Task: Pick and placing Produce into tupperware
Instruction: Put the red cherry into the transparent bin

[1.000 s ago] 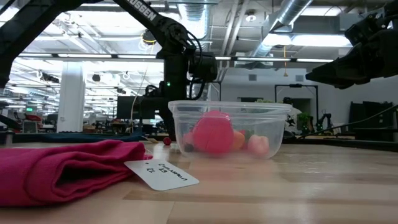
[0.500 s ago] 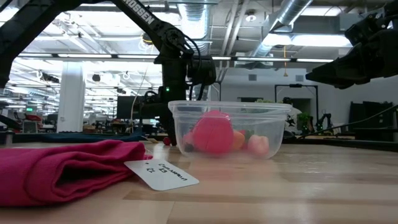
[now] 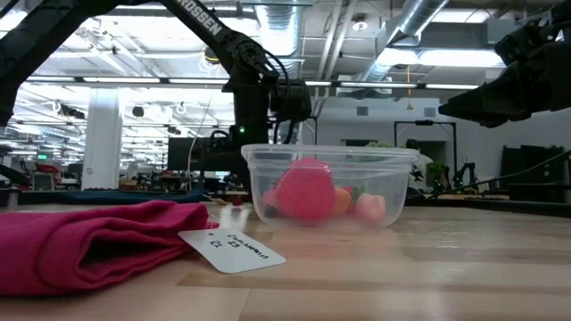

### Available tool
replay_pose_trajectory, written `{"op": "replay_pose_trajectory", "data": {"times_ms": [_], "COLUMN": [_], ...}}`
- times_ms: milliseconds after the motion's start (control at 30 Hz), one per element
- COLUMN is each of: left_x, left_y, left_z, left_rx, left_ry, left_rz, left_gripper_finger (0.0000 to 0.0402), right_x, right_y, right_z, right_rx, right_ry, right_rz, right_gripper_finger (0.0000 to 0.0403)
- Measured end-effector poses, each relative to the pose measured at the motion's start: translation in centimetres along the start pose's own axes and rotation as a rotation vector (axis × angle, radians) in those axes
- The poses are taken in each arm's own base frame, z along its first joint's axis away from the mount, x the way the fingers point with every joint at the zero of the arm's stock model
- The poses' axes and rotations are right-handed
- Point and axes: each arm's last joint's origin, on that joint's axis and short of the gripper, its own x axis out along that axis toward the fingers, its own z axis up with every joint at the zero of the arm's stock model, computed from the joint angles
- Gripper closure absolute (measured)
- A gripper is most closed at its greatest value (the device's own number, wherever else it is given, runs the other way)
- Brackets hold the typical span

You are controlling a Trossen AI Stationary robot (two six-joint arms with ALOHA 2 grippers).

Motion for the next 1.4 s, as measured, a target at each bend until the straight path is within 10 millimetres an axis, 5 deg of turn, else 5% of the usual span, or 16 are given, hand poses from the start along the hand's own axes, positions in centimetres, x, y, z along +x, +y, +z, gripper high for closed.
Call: {"op": "replay_pose_trajectory", "data": {"times_ms": [1100,1400], "left_x": [-10.1,-9.7], "left_y": [1.3,2.1], "left_z": [-7.5,-5.6], "left_rx": [0.149,0.174], "left_ry": [0.027,-0.077], "left_rz": [-0.254,-0.049], "left_gripper_finger": [0.0401,0.0392], "right_x": [0.0,0.0], "right_y": [0.0,0.0], "right_z": [0.0,0.0], "right_rx": [0.0,0.0], "right_ry": [0.0,0.0], "right_rz": [0.0,0.0], "right_gripper_finger": [0.0179,0.0179]}}
